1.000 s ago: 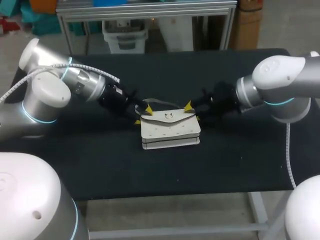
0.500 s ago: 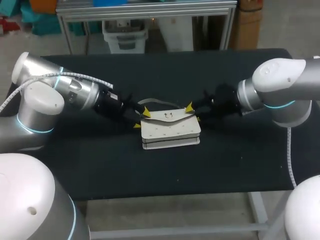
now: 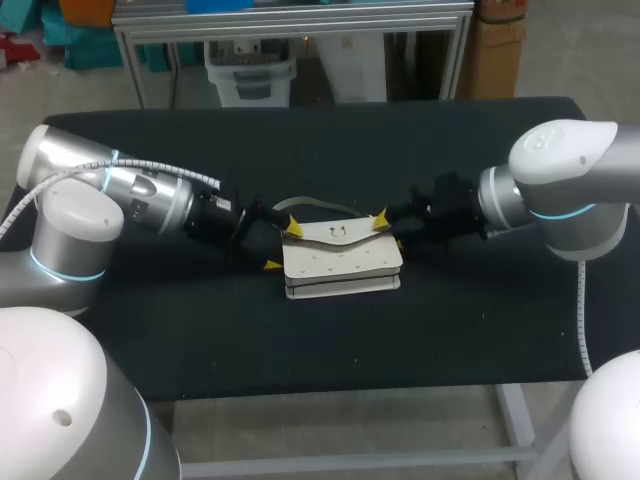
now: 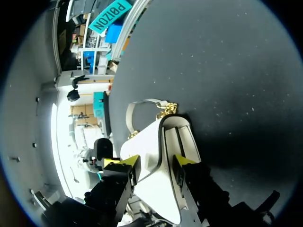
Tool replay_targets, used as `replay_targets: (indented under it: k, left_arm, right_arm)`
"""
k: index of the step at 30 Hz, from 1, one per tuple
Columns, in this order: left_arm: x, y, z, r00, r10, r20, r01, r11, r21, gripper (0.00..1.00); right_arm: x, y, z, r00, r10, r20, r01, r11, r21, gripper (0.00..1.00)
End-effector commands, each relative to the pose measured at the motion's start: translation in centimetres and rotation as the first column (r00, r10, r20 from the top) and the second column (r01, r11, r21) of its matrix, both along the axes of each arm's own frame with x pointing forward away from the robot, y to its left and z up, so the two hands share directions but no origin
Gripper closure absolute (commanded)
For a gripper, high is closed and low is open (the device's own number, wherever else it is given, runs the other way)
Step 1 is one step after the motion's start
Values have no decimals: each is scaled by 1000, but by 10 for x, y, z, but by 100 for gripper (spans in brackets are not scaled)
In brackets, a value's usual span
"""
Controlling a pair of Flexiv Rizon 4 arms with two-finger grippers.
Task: Pick up the bag, open it, inspect its contents, close it, and place it on the opposite side
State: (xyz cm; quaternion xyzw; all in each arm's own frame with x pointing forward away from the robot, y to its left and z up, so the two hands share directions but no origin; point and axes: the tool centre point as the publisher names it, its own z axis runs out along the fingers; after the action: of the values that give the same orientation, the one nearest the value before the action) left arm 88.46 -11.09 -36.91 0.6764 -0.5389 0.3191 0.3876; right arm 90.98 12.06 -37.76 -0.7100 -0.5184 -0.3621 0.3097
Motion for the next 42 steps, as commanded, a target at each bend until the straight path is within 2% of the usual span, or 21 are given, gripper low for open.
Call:
replay_targets:
  k: [1,2,3,5,9,17,27,30,32,33,35,36,37,38,39,42]
  left_arm:
    - [-1,-1,-1,1000,4,0,-4,1000,9,20]
    - [-1,-1,-1,1000,3,-1,-3,1000,11,18]
    - [-1,-1,-2,1000,1,-5,-1,1000,11,17]
    - [-1,-2,-3,1000,-2,-6,2,1000,11,16]
    - [0,-4,-2,1000,-8,-6,8,1000,11,22]
    - [0,-5,-1,1000,-12,-3,12,1000,14,29]
    - [3,-10,0,1000,-26,-7,26,1000,14,28]
    - [5,-12,-1,999,-34,-11,34,999,10,28]
    - [6,-14,-2,999,-42,-14,42,999,6,29]
    - [7,-15,-3,999,-44,-15,44,999,5,29]
    - [9,-17,-4,998,-52,-21,52,999,3,31]
    - [10,-19,-5,998,-56,-25,56,998,3,38]
    - [11,-20,-5,998,-58,-27,59,998,1,53]
    - [12,-21,-5,998,-58,-27,58,998,3,75]
    - [13,-21,-5,998,-59,-28,59,998,0,100]
    - [15,-21,-4,998,-58,-26,58,998,-1,100]
  right_arm:
    - [-2,-3,-1,1000,4,2,-4,1000,4,53]
    - [-2,-4,0,1000,5,2,-5,1000,4,47]
    - [-2,-5,0,1000,5,3,-5,1000,3,37]
    - [-2,-6,1,1000,7,3,-7,1000,6,32]
    - [-3,-6,2,1000,15,2,-15,1000,-2,20]
    - [-4,-13,7,1000,15,6,-15,1000,-9,11]
    - [-3,-8,-4,1000,26,-15,-26,1000,-3,11]
    - [-1,-3,-6,999,36,-16,-35,999,4,15]
    - [0,0,-7,999,38,-16,-38,999,7,23]
    - [0,1,-8,999,39,-16,-39,999,9,31]
    - [1,2,-8,999,40,-17,-40,999,10,56]
    - [2,3,-8,999,41,-17,-41,999,11,67]
    - [2,3,-9,999,41,-17,-41,999,11,85]
    - [2,3,-9,999,43,-17,-43,999,11,100]
    - [1,3,-9,999,43,-16,-43,999,11,100]
    - [0,2,-9,999,41,-12,-41,999,7,100]
